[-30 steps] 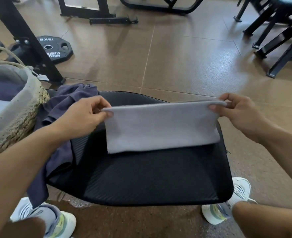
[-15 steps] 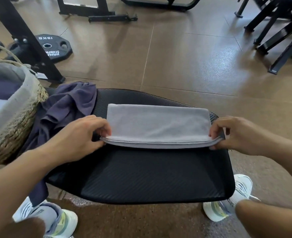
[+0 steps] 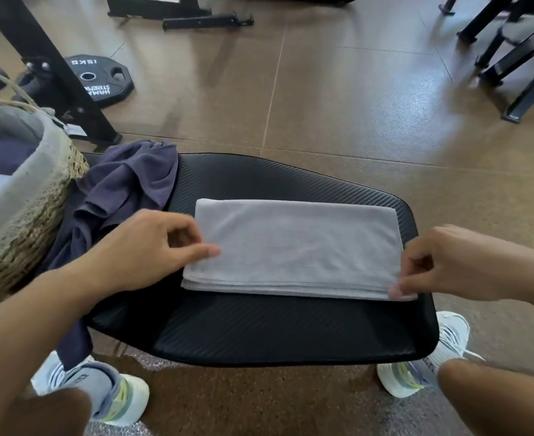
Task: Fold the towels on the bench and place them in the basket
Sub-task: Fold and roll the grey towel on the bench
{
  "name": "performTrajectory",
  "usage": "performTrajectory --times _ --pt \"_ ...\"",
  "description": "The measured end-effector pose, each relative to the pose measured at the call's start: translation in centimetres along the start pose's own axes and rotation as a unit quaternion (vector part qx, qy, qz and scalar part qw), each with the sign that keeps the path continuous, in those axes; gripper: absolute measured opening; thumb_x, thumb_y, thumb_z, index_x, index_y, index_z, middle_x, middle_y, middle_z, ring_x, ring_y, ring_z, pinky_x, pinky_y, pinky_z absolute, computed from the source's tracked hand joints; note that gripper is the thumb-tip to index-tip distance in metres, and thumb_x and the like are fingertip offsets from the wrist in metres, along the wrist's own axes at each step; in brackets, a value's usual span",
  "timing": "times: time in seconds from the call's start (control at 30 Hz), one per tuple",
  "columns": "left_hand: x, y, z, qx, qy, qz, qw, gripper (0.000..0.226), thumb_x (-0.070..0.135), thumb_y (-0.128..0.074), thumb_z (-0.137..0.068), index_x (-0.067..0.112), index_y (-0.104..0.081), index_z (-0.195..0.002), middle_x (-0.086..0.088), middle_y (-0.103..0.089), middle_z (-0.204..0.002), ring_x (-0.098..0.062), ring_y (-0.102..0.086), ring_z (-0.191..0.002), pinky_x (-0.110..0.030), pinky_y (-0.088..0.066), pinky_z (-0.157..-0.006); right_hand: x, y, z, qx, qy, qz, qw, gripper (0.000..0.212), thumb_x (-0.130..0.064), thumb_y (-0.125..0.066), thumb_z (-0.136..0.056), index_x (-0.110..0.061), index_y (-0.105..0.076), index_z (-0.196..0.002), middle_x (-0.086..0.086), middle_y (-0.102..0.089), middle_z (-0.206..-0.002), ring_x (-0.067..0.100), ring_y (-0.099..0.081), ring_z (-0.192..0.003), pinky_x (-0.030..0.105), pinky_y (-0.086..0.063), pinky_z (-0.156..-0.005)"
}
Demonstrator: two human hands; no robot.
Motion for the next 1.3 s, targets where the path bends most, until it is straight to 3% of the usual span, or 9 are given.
performTrajectory --times 0.1,0.2,0.37,0.47,0.63,0.8,0.93,1.03,1.3 --pt "-0.4 -0.1 -1.7 0.112 -0.023 -0.041 0.993 0.017 0.041 -0.070 -0.091 0.030 -0.067 -0.104 0.014 -0.065 -0.103 -0.008 -0.058 -0.094 -0.032 -0.049 -0.090 -0.5 0.4 -0.7 0.190 0.047 -0.044 0.980 0.038 -0.072 -0.061 -0.071 -0.036 -0.070 -0.075 -0.016 -0.064 -0.076 0.005 -0.060 -0.076 0.028 -0.050 -0.073" --pt "-1.3 -0.8 -3.7 0.098 -0.004 -0.045 0.994 0.030 0.033 -0.063 -0.097 0.024 -0.064 -0.126 0.008 -0.063 -0.120 -0.014 -0.052 -0.113 -0.036 -0.042 -0.104 -2.1 -0.8 -1.7 0.263 0.123 -0.044 0.956 0.034 -0.059 -0.057 -0.091 -0.039 -0.068 -0.115 -0.024 -0.063 -0.114 -0.002 -0.055 -0.108 0.033 -0.047 -0.099" --pt "-2.0 -1.1 -5.6 0.044 0.062 -0.047 0.996 0.013 0.042 -0.065 -0.093 0.030 -0.068 -0.099 0.006 -0.063 -0.098 -0.018 -0.053 -0.100 -0.042 -0.047 -0.092 -2.6 -4.0 -3.5 0.147 0.118 0.046 0.981 0.079 -0.082 -0.028 -0.088 -0.044 -0.024 -0.157 -0.015 -0.015 -0.168 0.005 -0.006 -0.155 0.032 -0.012 -0.127" --pt "-2.0 -0.9 -6.1 0.052 0.112 -0.019 0.992 0.012 0.035 -0.073 -0.089 0.026 -0.065 -0.089 0.006 -0.065 -0.089 -0.019 -0.059 -0.092 -0.037 -0.048 -0.084 -2.1 -4.7 -3.8 0.089 0.090 0.045 0.991 0.085 -0.093 -0.016 -0.077 -0.057 0.002 -0.152 -0.025 0.015 -0.165 -0.004 0.023 -0.150 0.025 0.009 -0.125" --pt "-1.9 -1.1 -5.7 0.150 0.193 0.059 0.968 0.015 0.008 -0.063 -0.088 0.021 -0.061 -0.097 0.004 -0.067 -0.095 -0.021 -0.063 -0.093 -0.037 -0.051 -0.087 -2.1 -4.5 -3.6 0.064 0.068 0.037 0.995 0.108 -0.102 -0.029 -0.063 -0.057 0.008 -0.153 -0.028 0.026 -0.161 -0.006 0.033 -0.144 0.022 0.016 -0.120" --pt "2.7 -2.6 -4.8 0.207 -0.039 -0.067 0.975 0.048 -0.004 -0.045 -0.079 0.014 -0.067 -0.117 -0.002 -0.066 -0.125 -0.026 -0.055 -0.122 -0.039 -0.039 -0.108 -3.4 -4.8 -3.4 0.073 0.090 0.068 0.991 0.103 -0.104 -0.012 -0.066 -0.055 0.008 -0.155 -0.022 0.025 -0.164 0.002 0.031 -0.148 0.036 0.010 -0.126" --pt "4.3 -4.3 -4.9 0.125 -0.071 -0.192 0.971 0.053 0.022 -0.040 -0.089 0.012 -0.061 -0.136 -0.006 -0.053 -0.150 -0.023 -0.038 -0.147 -0.048 -0.023 -0.123 -4.6 -4.4 -3.9 0.131 0.096 0.041 0.986 0.090 -0.092 -0.005 -0.080 -0.048 -0.002 -0.158 -0.018 0.013 -0.168 0.005 0.024 -0.152 0.034 0.010 -0.126" --pt "3.3 -5.9 -4.5 -0.004 -0.001 -0.255 0.967 0.086 0.063 -0.008 -0.092 0.011 -0.026 -0.158 -0.009 -0.019 -0.168 -0.021 -0.008 -0.157 -0.043 -0.004 -0.128 -4.8 -4.0 -4.5 0.170 0.081 0.034 0.982 0.084 -0.083 -0.010 -0.088 -0.042 -0.003 -0.161 -0.015 0.012 -0.169 0.006 0.022 -0.153 0.028 0.015 -0.123" --pt "2.1 -6.5 -3.4 -0.090 0.061 -0.229 0.967 0.119 0.097 0.001 -0.069 0.020 0.019 -0.158 -0.009 0.027 -0.165 -0.023 0.028 -0.151 -0.039 0.011 -0.125 -4.0 -5.2 -5.8 0.142 0.042 0.079 0.986 0.095 -0.090 -0.003 -0.080 -0.041 0.011 -0.159 -0.012 0.019 -0.168 0.012 0.026 -0.152 0.039 0.014 -0.125"
Point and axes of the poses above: each hand's wrist, its own z-axis away from the middle knuckle, its own y-axis out of the back of the hand, x = y × z, the point moved 3 cm from there along -z, towards the middle knuckle
